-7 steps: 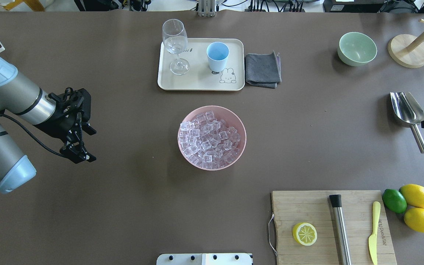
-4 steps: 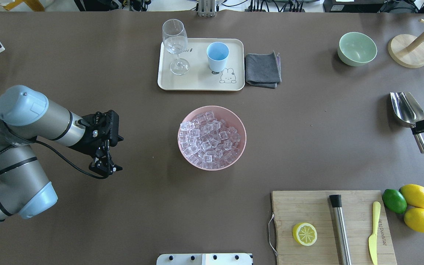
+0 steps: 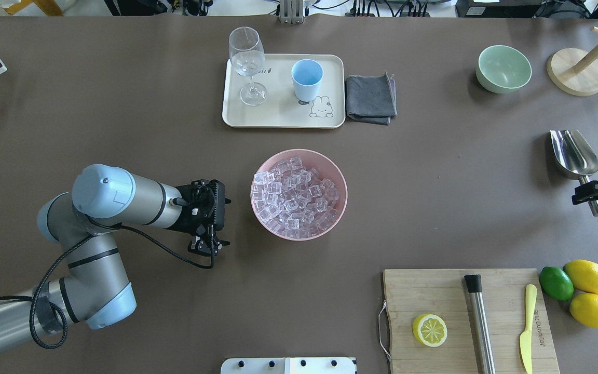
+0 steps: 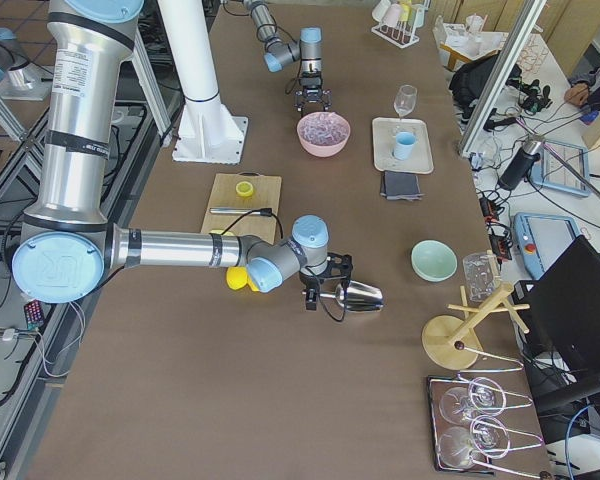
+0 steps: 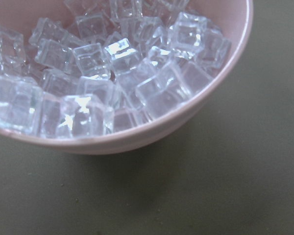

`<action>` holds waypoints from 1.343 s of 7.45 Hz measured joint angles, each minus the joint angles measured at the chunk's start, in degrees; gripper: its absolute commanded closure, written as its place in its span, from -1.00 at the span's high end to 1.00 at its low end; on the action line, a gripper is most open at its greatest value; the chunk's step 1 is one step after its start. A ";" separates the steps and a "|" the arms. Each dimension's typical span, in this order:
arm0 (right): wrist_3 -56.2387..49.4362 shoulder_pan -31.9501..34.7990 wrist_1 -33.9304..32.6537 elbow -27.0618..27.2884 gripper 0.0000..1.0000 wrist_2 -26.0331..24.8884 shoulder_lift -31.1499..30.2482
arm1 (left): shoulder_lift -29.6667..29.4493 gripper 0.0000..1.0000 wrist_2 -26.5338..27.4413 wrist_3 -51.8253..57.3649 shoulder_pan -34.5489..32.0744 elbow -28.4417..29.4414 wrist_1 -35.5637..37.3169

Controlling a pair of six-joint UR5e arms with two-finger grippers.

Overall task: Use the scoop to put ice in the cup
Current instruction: 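Close the right gripper on the scoop handle while the left gripper reaches the pink bowl, then lift the steel scoop with the right gripper while the left gripper holds the bowl rim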

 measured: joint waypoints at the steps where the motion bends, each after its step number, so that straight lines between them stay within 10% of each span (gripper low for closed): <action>1: 0.10 -0.19 0.00 -0.01 -0.08 0.01 0.00 | -0.94 0.98 0.10 -0.04 0.02 0.34 0.13; 4: 1.48 -0.57 0.73 0.11 -1.00 0.02 -0.18 | -2.74 0.98 0.16 -5.74 -0.03 1.85 0.25; 10: 1.05 -0.62 3.18 1.75 -1.00 1.08 -1.55 | -2.97 0.98 -0.23 -9.16 0.09 2.01 -0.03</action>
